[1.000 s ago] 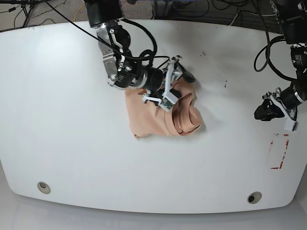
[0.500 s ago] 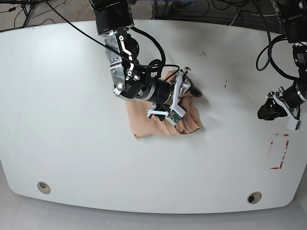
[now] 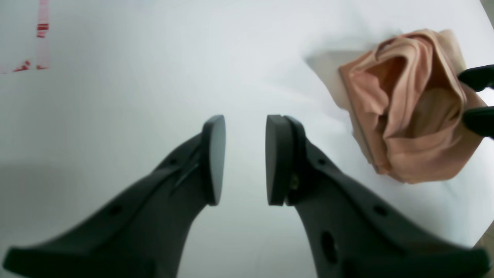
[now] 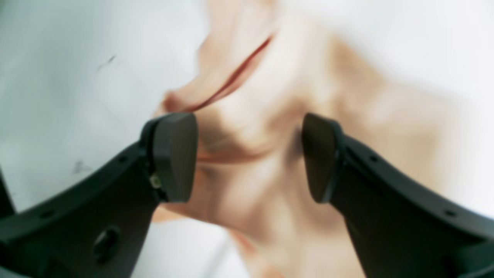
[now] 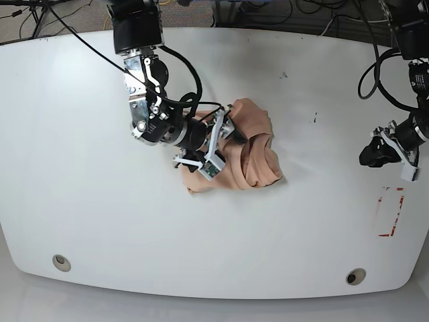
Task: Layout the t-shirt on the table in an organized manner, then fold the t-shirt properly
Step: 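Grasp the folded shirt edge with the right gripper and tuck it inward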
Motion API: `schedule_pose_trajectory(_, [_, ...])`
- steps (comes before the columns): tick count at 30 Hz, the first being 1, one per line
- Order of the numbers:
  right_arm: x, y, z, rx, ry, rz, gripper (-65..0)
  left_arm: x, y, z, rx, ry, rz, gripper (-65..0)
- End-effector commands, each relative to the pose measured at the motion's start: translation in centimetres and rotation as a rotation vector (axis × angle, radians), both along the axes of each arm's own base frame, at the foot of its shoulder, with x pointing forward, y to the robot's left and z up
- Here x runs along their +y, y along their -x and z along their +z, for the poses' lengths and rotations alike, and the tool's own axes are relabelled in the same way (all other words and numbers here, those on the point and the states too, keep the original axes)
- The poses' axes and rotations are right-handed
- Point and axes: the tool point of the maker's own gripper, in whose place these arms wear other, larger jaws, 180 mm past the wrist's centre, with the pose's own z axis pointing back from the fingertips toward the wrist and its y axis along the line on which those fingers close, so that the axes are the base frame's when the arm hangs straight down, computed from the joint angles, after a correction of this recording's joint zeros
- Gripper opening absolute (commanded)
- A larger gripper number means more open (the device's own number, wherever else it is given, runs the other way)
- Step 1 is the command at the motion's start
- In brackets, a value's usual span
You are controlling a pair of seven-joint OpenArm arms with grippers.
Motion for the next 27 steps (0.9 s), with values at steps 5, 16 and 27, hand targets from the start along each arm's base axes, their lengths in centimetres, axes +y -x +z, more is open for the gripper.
schedule_pose_trajectory(5, [5.7, 1.2, 0.7, 0.016, -0.115, 0.097, -24.9, 0.5, -0.7, 1.8, -0.053, -0.006, -0.002, -49.0])
schedule_pose_trajectory(16, [6.2, -1.2, 5.0, -0.105, -0.147, 0.087, -24.9, -0.3, -1.1, 3.3, -0.099, -0.033, -0.033, -49.0])
schedule_pose_trajectory(27, [-1.1, -4.6, 5.4, -0.177, -0.037, -0.022, -25.0, -1.7, -0.8, 5.0, -0.152, -0.073, -0.084, -49.0])
